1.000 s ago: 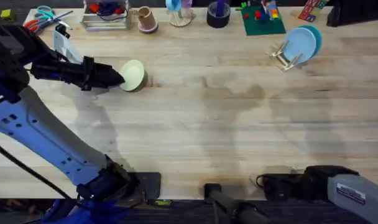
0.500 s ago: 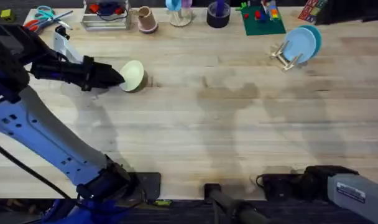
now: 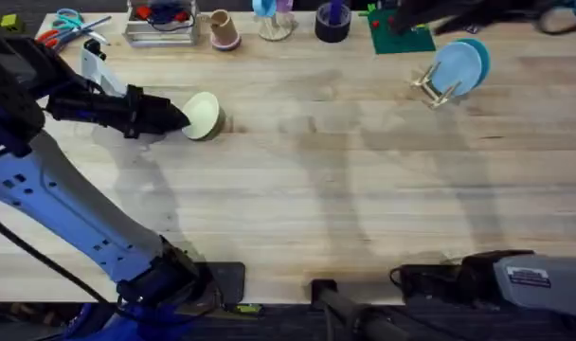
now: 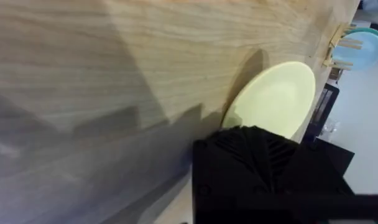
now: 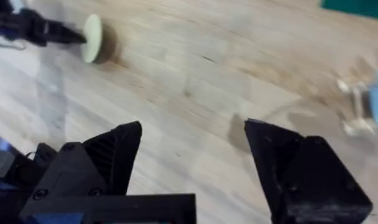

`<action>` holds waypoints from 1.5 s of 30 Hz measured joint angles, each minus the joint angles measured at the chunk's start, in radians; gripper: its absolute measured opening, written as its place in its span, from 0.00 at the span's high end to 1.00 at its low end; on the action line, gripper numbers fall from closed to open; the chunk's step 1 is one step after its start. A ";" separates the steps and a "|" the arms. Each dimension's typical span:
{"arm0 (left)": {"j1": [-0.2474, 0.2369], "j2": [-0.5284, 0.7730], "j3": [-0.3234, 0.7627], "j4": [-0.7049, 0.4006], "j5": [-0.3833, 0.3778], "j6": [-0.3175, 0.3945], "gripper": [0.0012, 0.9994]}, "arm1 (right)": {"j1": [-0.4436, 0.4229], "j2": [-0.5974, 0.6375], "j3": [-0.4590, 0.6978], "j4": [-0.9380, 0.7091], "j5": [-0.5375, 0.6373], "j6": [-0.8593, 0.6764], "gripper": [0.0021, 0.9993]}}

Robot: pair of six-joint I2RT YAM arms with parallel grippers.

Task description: Pick up the plates from the table one by one and place each into a slot on the dish rack.

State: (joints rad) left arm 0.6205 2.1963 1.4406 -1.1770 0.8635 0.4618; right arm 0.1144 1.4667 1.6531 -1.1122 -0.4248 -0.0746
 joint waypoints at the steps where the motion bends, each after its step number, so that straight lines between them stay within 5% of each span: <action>1: 0.000 0.000 0.000 0.000 0.000 0.000 0.96 | 0.024 0.016 0.000 0.021 -0.005 0.000 0.00; 22: 0.000 0.000 0.000 0.000 0.000 -0.006 0.96 | 0.341 0.461 0.000 0.388 -0.033 0.193 0.01; 45: 0.000 0.000 0.000 0.000 0.000 -0.006 0.96 | 0.520 0.675 0.000 0.777 -0.138 0.522 0.01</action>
State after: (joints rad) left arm 0.6205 2.1963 1.4406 -1.1767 0.8631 0.4553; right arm 0.6339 2.1416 1.6531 -0.3353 -0.5623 0.4474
